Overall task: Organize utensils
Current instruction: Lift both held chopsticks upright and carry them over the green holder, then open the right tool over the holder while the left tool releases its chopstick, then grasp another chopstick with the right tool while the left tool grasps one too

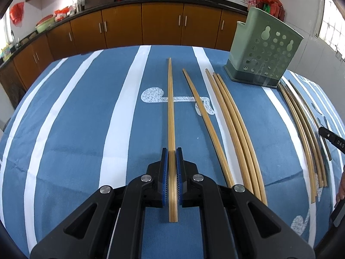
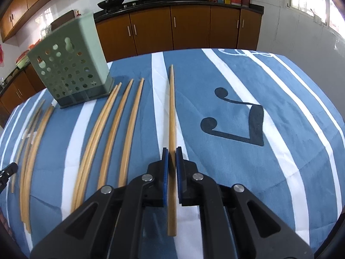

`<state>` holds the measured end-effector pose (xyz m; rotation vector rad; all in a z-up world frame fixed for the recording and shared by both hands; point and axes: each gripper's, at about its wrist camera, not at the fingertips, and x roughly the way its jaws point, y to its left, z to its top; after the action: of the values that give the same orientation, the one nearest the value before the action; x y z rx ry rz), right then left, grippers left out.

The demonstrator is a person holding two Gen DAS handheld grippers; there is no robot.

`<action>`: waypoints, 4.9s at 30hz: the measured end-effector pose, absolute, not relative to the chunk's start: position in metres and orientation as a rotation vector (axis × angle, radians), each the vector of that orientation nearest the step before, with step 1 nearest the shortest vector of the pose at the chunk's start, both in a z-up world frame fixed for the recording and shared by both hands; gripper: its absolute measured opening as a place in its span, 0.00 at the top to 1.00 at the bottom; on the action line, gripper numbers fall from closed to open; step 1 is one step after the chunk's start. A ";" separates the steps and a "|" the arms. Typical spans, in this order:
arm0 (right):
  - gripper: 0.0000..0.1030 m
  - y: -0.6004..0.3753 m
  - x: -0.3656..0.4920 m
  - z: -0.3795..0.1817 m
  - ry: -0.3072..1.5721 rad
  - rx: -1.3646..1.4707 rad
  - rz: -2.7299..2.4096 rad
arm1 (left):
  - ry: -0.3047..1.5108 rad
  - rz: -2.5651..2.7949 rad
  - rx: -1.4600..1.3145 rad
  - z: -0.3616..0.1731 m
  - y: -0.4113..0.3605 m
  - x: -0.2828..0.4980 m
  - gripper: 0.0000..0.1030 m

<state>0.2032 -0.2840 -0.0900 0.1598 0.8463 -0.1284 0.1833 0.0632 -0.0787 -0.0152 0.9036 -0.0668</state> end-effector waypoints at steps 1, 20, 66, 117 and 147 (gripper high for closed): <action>0.92 -0.284 0.201 -0.086 0.833 0.157 -0.129 | 0.900 -0.068 -0.016 -0.077 0.064 0.182 0.93; 0.92 -0.283 0.162 -0.023 0.641 0.154 -0.106 | 0.706 -0.082 -0.071 -0.008 0.074 0.155 0.93; 0.92 -0.247 0.220 0.145 0.222 0.203 0.100 | 0.211 -0.173 -0.279 0.161 0.017 0.223 0.93; 0.69 -0.247 0.159 -0.079 0.843 0.183 0.045 | 0.733 0.025 -0.168 -0.033 0.073 0.157 0.64; 0.92 -0.272 0.169 -0.095 0.868 0.160 -0.112 | 0.892 -0.078 0.003 -0.082 0.012 0.161 0.92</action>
<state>0.1688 -0.2721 -0.0946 0.1604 0.8684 -0.1116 0.1605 0.0116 -0.0817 0.0030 0.8917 -0.0778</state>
